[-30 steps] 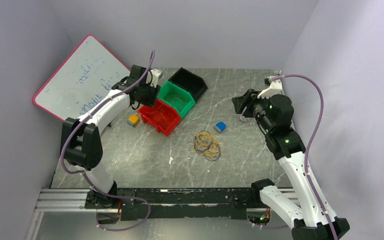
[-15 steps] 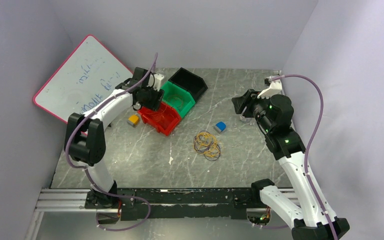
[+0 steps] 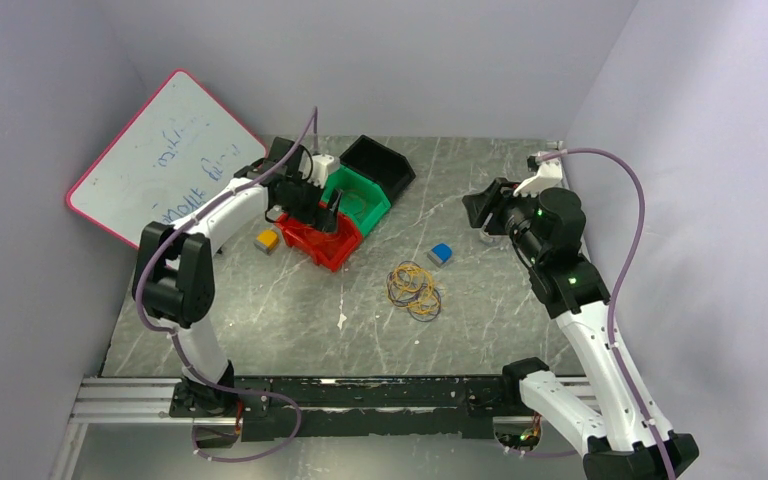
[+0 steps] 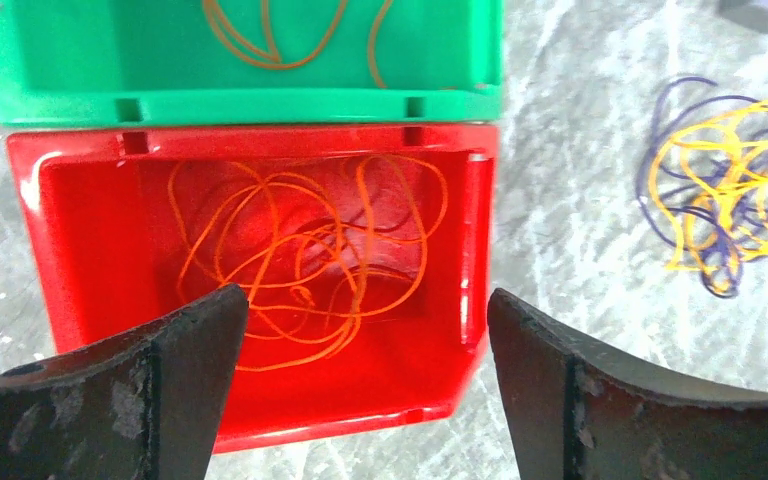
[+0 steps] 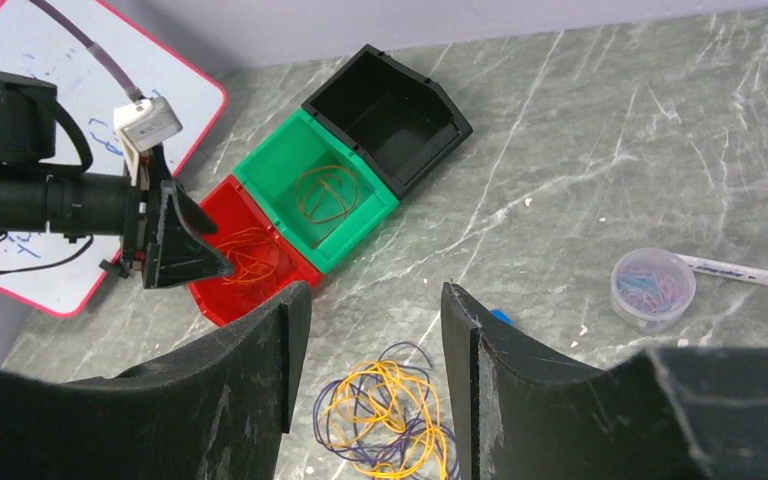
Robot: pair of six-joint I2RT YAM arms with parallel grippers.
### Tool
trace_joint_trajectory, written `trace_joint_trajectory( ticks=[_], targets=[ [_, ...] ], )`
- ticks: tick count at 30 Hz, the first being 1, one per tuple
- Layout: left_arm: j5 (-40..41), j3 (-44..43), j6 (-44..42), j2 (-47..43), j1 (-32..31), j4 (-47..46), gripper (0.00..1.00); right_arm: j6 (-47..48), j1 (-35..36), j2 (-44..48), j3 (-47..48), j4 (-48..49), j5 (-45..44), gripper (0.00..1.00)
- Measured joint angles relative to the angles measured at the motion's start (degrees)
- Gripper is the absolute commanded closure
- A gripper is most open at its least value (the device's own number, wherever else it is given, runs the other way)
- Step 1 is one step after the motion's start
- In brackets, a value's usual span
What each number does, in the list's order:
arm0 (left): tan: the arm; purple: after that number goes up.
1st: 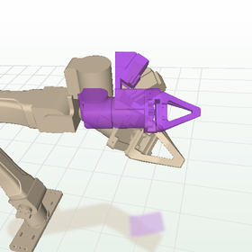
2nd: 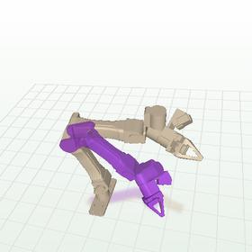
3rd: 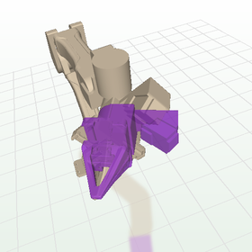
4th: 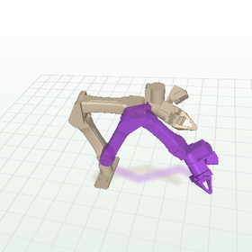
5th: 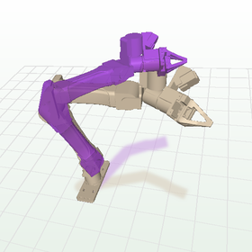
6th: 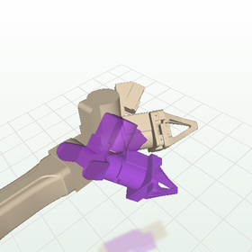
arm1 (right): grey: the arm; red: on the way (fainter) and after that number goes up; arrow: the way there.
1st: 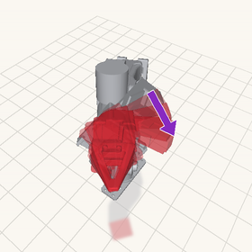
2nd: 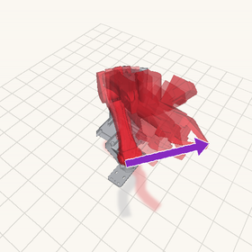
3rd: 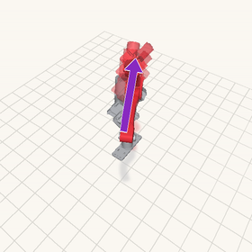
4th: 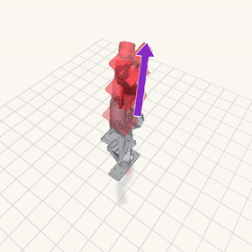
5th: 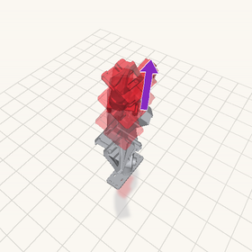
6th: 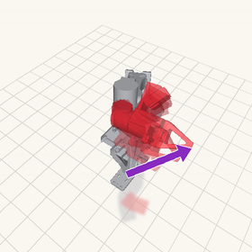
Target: Untangle the cables
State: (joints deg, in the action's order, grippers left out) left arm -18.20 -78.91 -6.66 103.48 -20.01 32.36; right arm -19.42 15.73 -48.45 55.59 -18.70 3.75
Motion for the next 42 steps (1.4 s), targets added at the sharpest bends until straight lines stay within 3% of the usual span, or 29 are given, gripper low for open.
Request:
trace_joint_trajectory(
  ticks=[7,22,25,31,35,42],
  targets=[
    [-3.8,0.0,0.5,-0.9,0.4,-0.1,0.1,0.0,0.0,-0.3,0.0,0.0,0.6,0.46],
    [-2.6,0.8,0.9,-3.1,0.5,-2.9,0.43,0.0,0.0,-0.6,0.0,0.0,1.2,0.45],
    [-2.4,0.5,0.4,-1.2,0.5,-3.0,0.51,0.0,0.0,-0.6,0.0,0.0,1.2,0.45],
    [-0.5,0.5,-0.1,3.1,0.5,-3.0,0.79,0.0,0.0,-0.4,0.0,0.0,1.0,0.45],
    [2.7,0.5,0.0,4.4,0.5,-3.0,0.93,0.0,0.0,-0.4,-0.3,0.0,1.0,0.45],
    [7.4,-0.2,0.0,6.8,0.5,-2.5,0.88,0.0,0.0,-0.4,-1.1,0.0,1.2,0.45]
  ],
)
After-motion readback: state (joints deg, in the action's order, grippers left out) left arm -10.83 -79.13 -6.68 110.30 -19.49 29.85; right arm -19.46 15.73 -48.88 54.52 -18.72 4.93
